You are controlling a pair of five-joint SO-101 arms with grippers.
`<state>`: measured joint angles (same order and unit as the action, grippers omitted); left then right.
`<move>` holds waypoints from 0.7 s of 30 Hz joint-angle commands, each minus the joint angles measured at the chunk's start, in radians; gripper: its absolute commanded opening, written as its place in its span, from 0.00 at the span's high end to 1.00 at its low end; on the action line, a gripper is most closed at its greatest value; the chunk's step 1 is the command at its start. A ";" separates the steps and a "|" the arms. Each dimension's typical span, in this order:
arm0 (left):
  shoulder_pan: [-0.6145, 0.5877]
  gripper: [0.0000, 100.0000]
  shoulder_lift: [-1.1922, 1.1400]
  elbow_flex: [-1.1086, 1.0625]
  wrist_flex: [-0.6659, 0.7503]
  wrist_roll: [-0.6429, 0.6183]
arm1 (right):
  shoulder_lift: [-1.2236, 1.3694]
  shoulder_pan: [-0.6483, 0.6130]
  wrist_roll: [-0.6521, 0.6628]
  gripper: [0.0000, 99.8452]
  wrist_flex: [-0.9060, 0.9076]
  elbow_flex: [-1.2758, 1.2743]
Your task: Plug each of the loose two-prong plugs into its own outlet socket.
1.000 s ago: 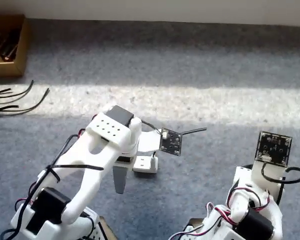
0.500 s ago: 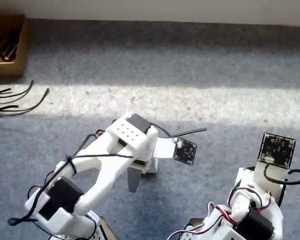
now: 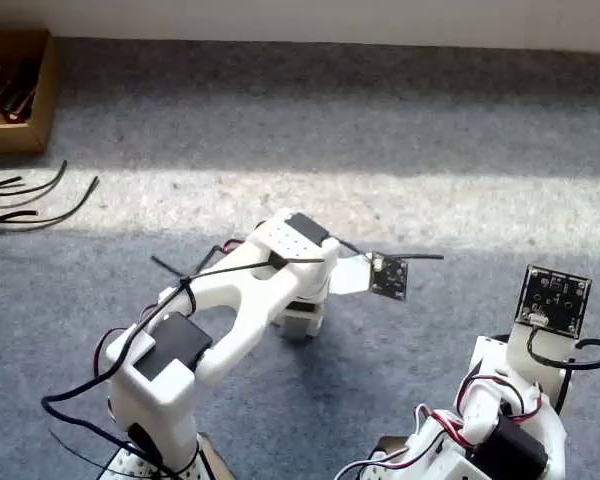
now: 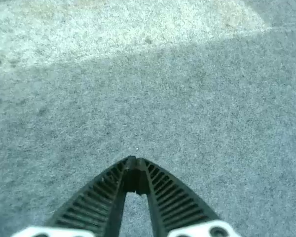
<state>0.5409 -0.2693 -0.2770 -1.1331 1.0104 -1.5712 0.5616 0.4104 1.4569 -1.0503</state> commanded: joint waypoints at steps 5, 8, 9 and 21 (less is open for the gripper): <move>-0.036 0.99 0.010 0.054 -0.008 -0.005 | -0.004 0.004 0.014 0.99 0.005 0.007; -0.139 1.00 0.031 0.125 -0.046 -0.005 | -0.004 0.004 0.014 0.99 0.005 0.007; -0.186 0.99 0.044 0.153 -0.061 -0.006 | -0.004 0.004 0.014 0.99 0.005 0.007; -1.059 0.99 0.097 0.558 -0.129 -0.011 | -0.004 0.004 0.014 0.99 0.005 0.007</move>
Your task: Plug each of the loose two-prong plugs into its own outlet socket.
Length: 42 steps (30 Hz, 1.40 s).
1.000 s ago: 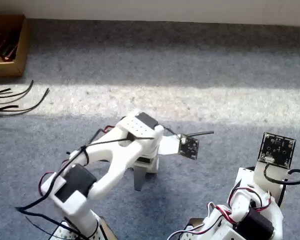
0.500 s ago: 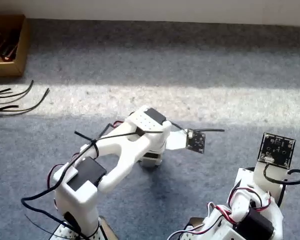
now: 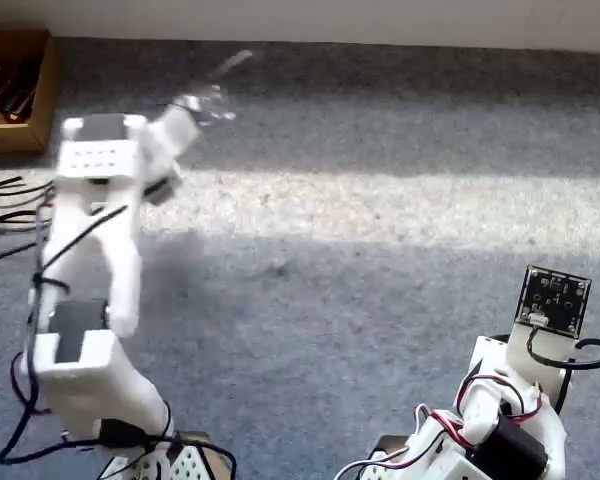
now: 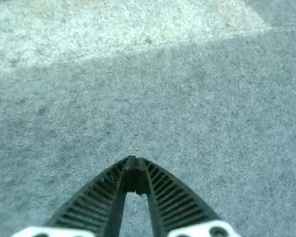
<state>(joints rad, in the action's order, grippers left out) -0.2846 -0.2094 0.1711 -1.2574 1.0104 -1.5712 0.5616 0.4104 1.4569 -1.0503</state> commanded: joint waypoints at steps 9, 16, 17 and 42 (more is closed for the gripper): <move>-0.693 0.99 -0.255 0.329 0.196 -0.012 | -0.004 0.004 0.014 0.99 0.005 0.007; -0.776 0.95 -0.492 0.562 0.149 -0.012 | -0.004 0.004 0.014 0.99 0.005 0.007; -0.776 0.93 -0.503 0.590 0.106 -0.012 | -0.004 0.004 0.014 0.99 0.005 0.007; -0.730 0.75 -0.432 0.894 -0.236 -0.074 | -0.004 -0.056 0.051 0.99 0.013 0.018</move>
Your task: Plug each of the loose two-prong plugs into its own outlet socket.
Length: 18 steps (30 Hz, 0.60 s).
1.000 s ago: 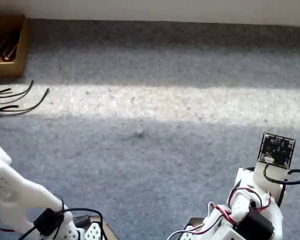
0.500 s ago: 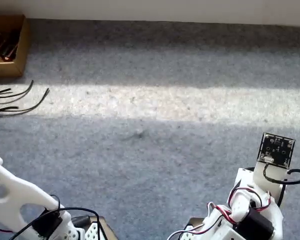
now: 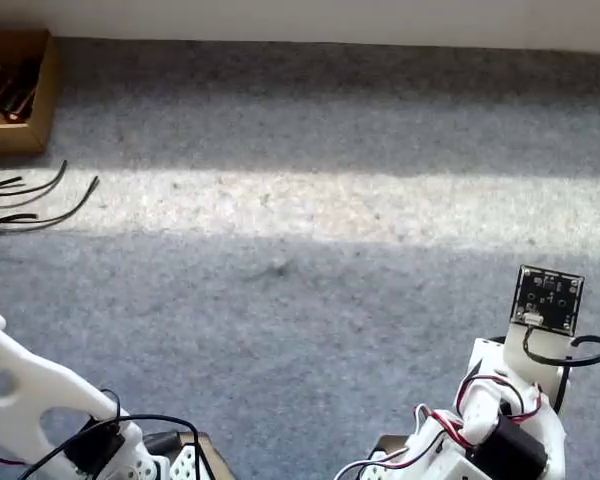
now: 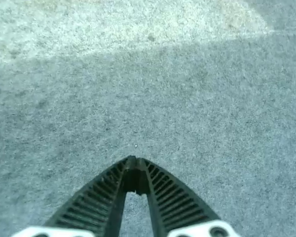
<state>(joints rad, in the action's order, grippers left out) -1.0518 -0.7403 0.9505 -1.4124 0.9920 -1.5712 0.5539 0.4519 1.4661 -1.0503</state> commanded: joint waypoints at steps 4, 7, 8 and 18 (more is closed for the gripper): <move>0.091 0.75 0.179 0.263 -0.267 -0.224 | -0.004 -0.137 0.006 0.99 0.004 0.018; 0.136 0.76 0.246 0.328 -0.371 -0.407 | -0.004 -0.245 -0.080 0.99 -0.024 0.021; 0.147 0.76 0.274 0.326 -0.370 -0.477 | -0.001 -0.285 -0.141 0.99 -0.054 0.027; 0.470 0.76 0.794 -0.131 -0.368 -0.729 | -0.002 -0.558 -0.381 0.99 -0.222 0.030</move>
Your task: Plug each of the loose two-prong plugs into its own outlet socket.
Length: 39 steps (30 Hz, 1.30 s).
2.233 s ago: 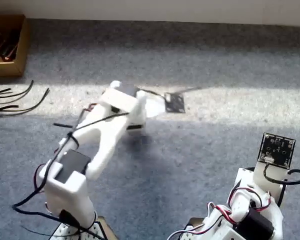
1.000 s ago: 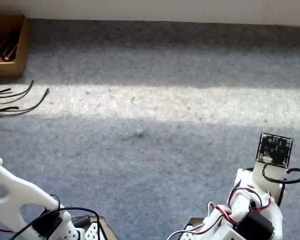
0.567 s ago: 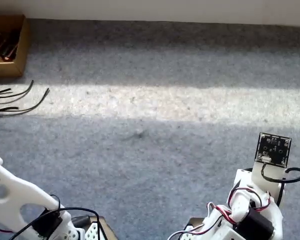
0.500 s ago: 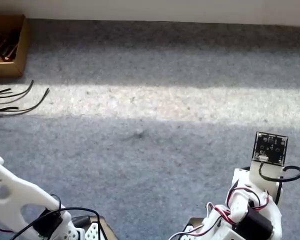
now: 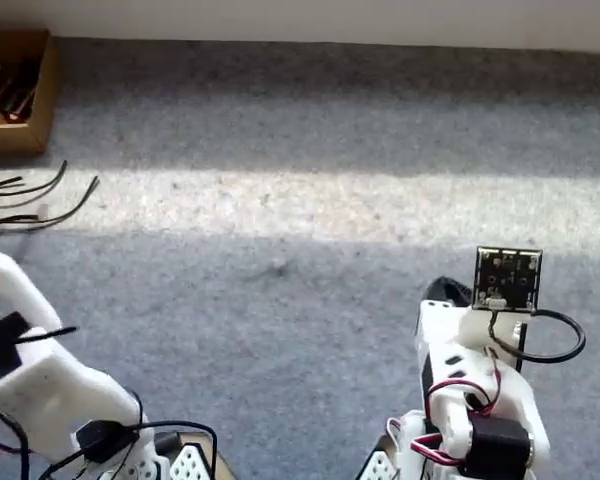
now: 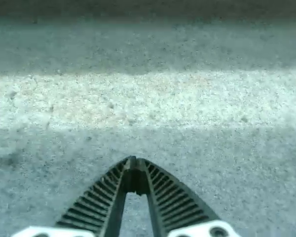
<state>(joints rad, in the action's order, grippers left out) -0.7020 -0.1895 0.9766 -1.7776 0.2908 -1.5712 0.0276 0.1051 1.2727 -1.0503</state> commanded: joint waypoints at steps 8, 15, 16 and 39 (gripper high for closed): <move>0.392 0.76 0.860 -0.796 0.061 -0.032 | -0.002 -0.030 -0.034 0.99 -0.001 0.021; 0.475 0.76 1.405 -1.716 0.473 -0.034 | -0.004 -0.030 -0.035 0.99 -0.010 -0.022; 0.478 0.76 1.492 -1.844 0.539 -0.035 | -0.004 -0.030 -0.035 0.99 -0.015 -0.039; 0.503 0.75 1.998 -2.671 0.822 -0.034 | -0.002 0.019 -0.009 0.99 -0.585 -0.760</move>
<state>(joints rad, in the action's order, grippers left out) -0.2340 1.8067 -1.6763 -0.9383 0.2662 -1.5650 0.0967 0.0330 0.7296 -1.6655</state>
